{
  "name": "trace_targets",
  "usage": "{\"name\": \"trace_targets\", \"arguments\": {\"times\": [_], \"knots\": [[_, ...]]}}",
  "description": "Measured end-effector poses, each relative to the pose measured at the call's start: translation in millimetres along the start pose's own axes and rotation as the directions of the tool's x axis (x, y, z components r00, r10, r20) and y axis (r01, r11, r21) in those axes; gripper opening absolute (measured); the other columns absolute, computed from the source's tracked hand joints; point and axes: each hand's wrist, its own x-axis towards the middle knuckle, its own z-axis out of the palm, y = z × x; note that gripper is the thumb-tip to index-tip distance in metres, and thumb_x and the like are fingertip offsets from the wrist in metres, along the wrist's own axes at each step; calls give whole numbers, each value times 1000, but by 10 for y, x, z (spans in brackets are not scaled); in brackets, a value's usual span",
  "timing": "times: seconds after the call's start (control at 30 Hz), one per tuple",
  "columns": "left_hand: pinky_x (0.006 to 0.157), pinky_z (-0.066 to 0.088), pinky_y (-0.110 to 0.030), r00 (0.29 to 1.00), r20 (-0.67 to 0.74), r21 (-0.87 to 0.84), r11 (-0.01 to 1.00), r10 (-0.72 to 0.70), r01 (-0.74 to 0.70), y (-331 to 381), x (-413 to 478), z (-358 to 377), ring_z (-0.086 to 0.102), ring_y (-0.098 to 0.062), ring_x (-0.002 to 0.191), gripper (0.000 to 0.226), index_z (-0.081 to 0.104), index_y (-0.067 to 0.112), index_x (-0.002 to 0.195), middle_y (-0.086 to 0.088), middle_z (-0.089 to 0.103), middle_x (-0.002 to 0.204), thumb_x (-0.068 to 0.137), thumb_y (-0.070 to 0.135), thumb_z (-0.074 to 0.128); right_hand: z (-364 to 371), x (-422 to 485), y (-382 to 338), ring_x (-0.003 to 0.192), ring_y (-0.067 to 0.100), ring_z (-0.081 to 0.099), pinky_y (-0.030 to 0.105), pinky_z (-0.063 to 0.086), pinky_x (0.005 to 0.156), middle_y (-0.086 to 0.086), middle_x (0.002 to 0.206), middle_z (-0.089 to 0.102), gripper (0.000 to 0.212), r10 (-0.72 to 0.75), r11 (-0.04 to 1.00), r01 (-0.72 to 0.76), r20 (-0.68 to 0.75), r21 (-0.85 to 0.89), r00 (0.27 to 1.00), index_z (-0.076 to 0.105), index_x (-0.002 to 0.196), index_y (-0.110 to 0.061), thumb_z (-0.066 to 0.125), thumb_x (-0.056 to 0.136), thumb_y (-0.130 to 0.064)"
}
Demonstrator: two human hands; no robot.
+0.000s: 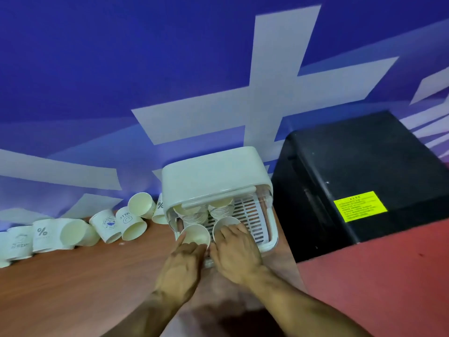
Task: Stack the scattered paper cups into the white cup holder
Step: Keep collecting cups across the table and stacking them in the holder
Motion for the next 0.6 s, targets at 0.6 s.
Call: {"name": "trace_targets", "arguments": {"times": [0.6], "knots": [[73,45,-33,976,-159,-70,988,-146,136,-6,-394,-697,59,-23,93,28,63,24,114,2,64,104,89,31,53,-661,-122,-620,73,24,59,34,49,67,2,77,62,13,11,995,16,-268,96,963,63,81,-15,67,74,-25]]}}
